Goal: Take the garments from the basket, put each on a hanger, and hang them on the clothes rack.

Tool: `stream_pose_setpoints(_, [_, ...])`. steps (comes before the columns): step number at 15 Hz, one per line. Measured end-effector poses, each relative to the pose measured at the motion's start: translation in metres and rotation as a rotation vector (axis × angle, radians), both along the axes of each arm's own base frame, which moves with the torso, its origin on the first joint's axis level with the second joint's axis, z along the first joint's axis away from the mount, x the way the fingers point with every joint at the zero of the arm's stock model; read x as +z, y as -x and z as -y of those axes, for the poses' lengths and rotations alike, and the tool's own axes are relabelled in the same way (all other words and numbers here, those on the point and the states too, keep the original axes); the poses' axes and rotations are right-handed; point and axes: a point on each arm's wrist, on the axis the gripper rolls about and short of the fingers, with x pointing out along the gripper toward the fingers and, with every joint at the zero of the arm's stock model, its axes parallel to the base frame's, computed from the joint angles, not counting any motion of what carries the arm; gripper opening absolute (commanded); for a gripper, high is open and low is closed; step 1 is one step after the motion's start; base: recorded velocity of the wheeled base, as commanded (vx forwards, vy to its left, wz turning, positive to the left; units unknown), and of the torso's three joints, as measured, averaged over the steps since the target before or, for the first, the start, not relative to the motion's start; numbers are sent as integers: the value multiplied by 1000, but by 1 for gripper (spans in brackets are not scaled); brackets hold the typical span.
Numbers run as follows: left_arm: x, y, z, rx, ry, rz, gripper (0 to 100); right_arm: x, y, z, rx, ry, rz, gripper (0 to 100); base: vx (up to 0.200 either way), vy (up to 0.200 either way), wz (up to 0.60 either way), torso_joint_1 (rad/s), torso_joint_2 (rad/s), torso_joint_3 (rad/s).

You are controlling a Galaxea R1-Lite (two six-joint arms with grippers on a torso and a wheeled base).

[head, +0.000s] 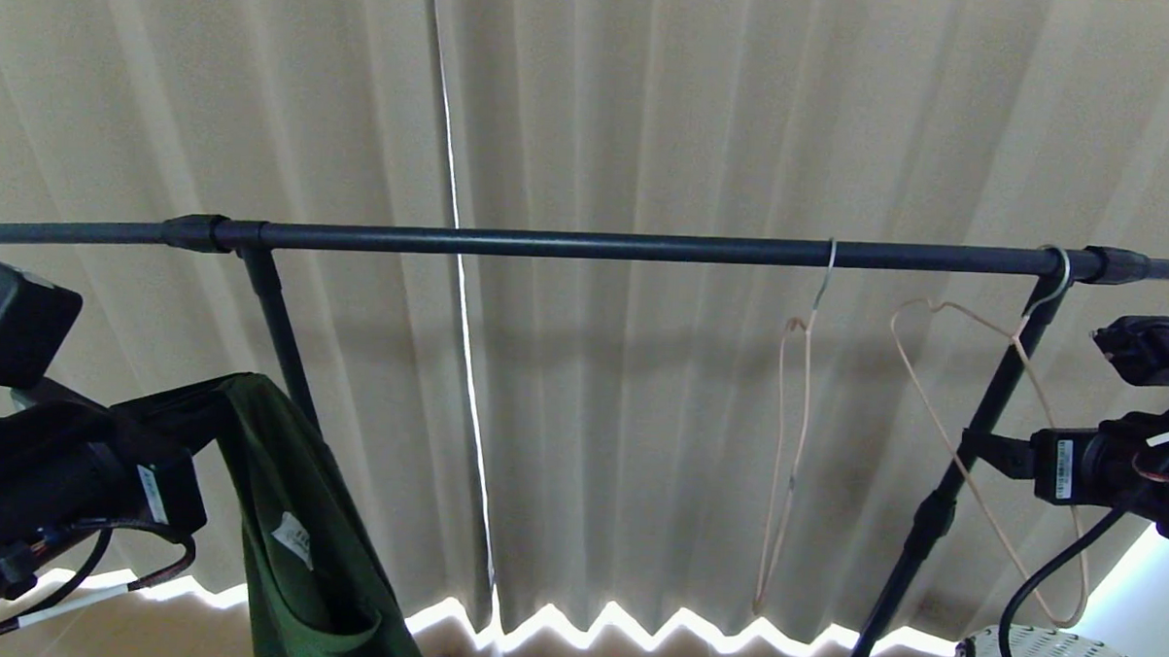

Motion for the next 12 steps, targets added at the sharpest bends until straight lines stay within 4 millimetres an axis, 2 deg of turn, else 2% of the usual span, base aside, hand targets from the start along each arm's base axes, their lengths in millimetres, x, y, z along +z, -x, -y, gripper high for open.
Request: stream_pose_setpoints(12, [0, 0, 0, 0, 0, 0, 0, 2, 0, 1, -3, 4, 15, 0, 0, 0, 0, 0, 0, 0])
